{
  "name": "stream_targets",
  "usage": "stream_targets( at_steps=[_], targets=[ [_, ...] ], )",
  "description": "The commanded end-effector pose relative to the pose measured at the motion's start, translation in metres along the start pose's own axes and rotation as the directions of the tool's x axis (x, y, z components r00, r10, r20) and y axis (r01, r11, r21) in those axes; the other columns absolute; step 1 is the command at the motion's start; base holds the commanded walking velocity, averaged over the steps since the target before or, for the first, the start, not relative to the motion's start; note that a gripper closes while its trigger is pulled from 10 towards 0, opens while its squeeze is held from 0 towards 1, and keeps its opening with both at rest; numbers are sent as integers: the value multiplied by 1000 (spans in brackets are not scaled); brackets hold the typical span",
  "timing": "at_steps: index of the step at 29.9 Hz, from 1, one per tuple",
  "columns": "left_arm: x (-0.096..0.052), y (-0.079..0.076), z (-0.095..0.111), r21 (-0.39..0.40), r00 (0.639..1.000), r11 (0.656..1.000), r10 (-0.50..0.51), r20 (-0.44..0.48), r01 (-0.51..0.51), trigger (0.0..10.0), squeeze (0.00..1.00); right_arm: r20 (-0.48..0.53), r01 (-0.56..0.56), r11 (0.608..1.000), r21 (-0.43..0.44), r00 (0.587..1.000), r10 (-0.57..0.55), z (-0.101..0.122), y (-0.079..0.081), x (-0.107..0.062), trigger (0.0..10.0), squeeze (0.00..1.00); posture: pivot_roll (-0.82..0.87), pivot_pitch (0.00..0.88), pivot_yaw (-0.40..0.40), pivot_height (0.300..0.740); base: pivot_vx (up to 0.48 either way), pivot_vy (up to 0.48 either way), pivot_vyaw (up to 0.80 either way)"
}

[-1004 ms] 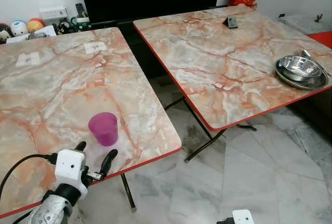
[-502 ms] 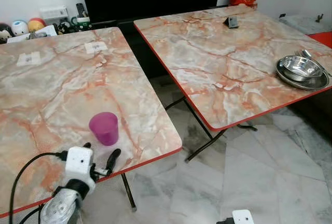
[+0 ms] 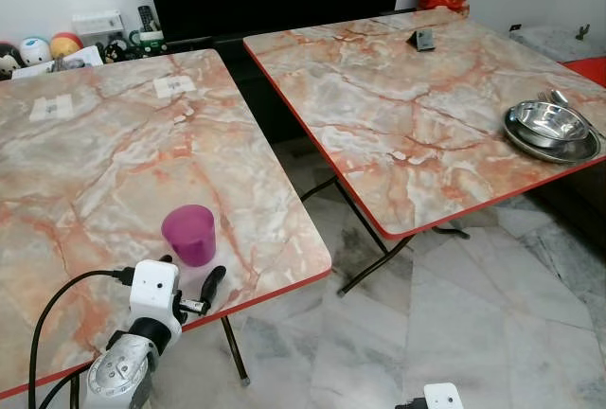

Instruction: Setting the table

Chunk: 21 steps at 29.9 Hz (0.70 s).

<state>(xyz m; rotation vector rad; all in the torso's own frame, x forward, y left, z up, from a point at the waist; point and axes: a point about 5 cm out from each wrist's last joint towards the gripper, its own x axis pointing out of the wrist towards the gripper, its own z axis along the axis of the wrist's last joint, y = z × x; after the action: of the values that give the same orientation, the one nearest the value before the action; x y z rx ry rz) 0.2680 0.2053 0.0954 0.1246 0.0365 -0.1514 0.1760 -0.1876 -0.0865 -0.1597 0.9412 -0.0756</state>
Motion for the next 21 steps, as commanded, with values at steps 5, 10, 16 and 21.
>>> stream_targets(
  at_steps=[5, 10, 16, 21],
  targets=[
    [6, -1, -3, 7, 1000, 1000, 12, -5, -12, 10000, 0, -17, 3, 1000, 8, 1000, -2, -6, 1, -1, 10000, 0, 61, 104, -27, 740, 0, 0, 0],
    [9, 1, -3, 15, 999, 999, 31, -7, -31, 10000, 0, -17, 3, 1000, 8, 1000, -3, -6, 1, -1, 10000, 0, 61, 104, -27, 740, 0, 0, 0],
    [12, 1, -2, 9, 999, 999, 47, -1, -47, 10000, 0, -18, 3, 1000, 7, 1000, -2, -6, 1, -1, 10000, 0, 59, 101, -27, 740, 0, 0, 0],
    [16, -2, -2, 4, 998, 998, 55, 6, -55, 10000, 0, -18, 3, 1000, 7, 1000, -3, -6, 1, -1, 10000, 0, 56, 102, -28, 740, 0, 0, 0]
  ],
)
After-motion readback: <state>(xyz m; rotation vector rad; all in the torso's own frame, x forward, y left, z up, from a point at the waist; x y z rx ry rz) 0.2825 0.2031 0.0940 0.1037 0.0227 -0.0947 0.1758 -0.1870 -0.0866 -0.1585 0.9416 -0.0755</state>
